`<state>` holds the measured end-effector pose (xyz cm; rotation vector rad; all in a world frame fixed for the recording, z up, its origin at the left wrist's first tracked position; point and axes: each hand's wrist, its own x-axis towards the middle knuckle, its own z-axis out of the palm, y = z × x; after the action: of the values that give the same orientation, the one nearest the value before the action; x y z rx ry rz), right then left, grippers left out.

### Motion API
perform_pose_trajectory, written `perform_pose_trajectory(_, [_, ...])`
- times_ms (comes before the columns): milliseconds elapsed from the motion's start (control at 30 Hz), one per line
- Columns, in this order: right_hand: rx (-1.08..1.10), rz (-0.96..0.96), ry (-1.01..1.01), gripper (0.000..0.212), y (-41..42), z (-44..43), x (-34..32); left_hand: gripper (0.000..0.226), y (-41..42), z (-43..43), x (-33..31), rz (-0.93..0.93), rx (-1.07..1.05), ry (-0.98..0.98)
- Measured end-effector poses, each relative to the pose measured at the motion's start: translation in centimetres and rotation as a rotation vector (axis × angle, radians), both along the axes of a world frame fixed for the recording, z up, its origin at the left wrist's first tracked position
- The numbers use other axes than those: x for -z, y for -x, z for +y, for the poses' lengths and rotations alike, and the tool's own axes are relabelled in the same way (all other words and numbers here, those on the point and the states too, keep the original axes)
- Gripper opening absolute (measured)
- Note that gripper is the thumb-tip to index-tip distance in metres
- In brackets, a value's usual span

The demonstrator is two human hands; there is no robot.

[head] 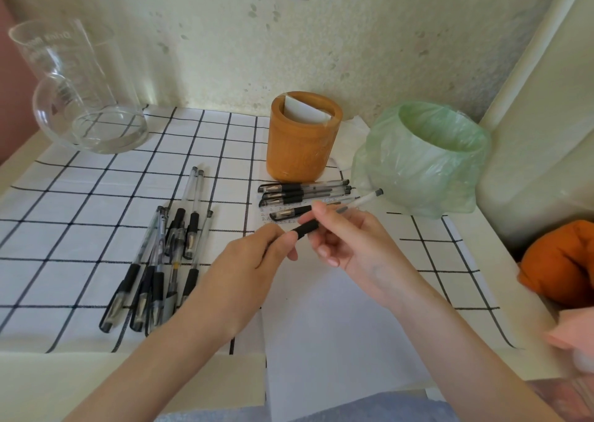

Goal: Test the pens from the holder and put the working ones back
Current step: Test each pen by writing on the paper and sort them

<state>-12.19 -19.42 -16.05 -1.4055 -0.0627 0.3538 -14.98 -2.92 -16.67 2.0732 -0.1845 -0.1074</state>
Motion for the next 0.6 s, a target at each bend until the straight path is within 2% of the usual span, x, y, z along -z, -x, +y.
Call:
perform_pose_trajectory(100, [0.02,-0.002,-0.001,0.03,0.0,0.1,0.3,0.031,0.3,0.0,-0.1,0.026,0.044,-0.033])
perform_pose_trajectory(267, [0.039,-0.016,-0.005,0.027,0.3,0.7,1.3,0.031,0.3,0.0,0.0,-0.024,-0.002,-0.162])
perform_pose_trajectory(600, [0.004,-0.007,0.011,0.027,0.5,0.7,1.8,0.031,0.4,0.2,0.1,-0.012,0.03,-0.223])
